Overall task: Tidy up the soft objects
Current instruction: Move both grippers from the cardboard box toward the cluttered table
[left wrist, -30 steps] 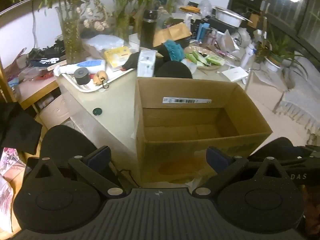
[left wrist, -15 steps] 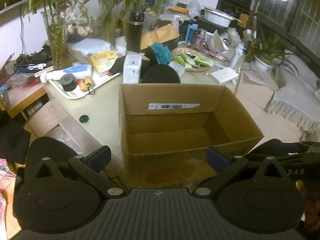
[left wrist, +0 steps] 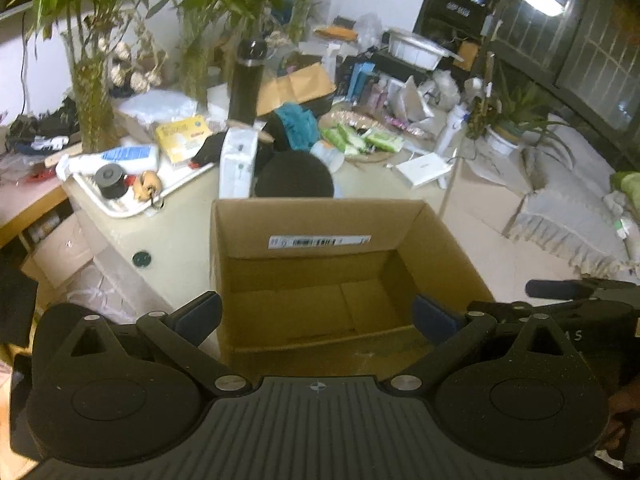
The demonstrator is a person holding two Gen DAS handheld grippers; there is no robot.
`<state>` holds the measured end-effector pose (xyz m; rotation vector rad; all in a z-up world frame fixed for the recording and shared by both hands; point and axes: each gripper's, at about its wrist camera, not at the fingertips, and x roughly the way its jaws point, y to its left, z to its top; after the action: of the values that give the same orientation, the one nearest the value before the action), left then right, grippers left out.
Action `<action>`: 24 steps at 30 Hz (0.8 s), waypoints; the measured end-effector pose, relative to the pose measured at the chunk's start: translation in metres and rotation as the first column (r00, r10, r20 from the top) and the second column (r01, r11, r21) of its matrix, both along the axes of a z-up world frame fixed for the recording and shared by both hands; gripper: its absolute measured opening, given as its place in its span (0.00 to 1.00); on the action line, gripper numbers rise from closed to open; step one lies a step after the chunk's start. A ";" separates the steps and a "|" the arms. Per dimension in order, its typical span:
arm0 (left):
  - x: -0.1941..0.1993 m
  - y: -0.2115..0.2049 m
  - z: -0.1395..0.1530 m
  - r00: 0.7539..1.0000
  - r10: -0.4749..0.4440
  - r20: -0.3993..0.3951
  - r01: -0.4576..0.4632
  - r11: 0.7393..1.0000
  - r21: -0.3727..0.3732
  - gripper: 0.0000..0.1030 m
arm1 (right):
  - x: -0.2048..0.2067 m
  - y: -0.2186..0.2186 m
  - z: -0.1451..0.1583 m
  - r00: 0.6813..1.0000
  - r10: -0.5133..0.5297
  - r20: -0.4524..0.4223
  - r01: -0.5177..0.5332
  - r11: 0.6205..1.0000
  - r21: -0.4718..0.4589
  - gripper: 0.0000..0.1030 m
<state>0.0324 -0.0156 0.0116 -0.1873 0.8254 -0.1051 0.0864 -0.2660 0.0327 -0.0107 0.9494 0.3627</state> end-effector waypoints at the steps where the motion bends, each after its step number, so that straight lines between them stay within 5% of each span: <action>1: 0.001 0.001 0.000 1.000 0.005 -0.012 -0.005 1.000 0.002 1.00 | 0.000 0.000 0.001 1.000 0.004 0.005 -0.004 1.000 -0.001 1.00; 13: 0.003 0.013 -0.001 0.999 -0.011 -0.043 0.011 1.000 0.005 1.00 | 0.003 -0.006 0.008 0.997 0.012 0.074 -0.010 1.000 -0.029 1.00; 24: 0.009 0.019 0.004 0.999 -0.005 0.040 0.001 0.995 0.096 1.00 | 0.025 -0.019 0.008 0.996 -0.008 0.084 0.007 1.000 0.012 1.00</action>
<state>0.0416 0.0035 0.0152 -0.0934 0.7884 -0.0721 0.1112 -0.2851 0.0408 -0.0119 0.8637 0.3576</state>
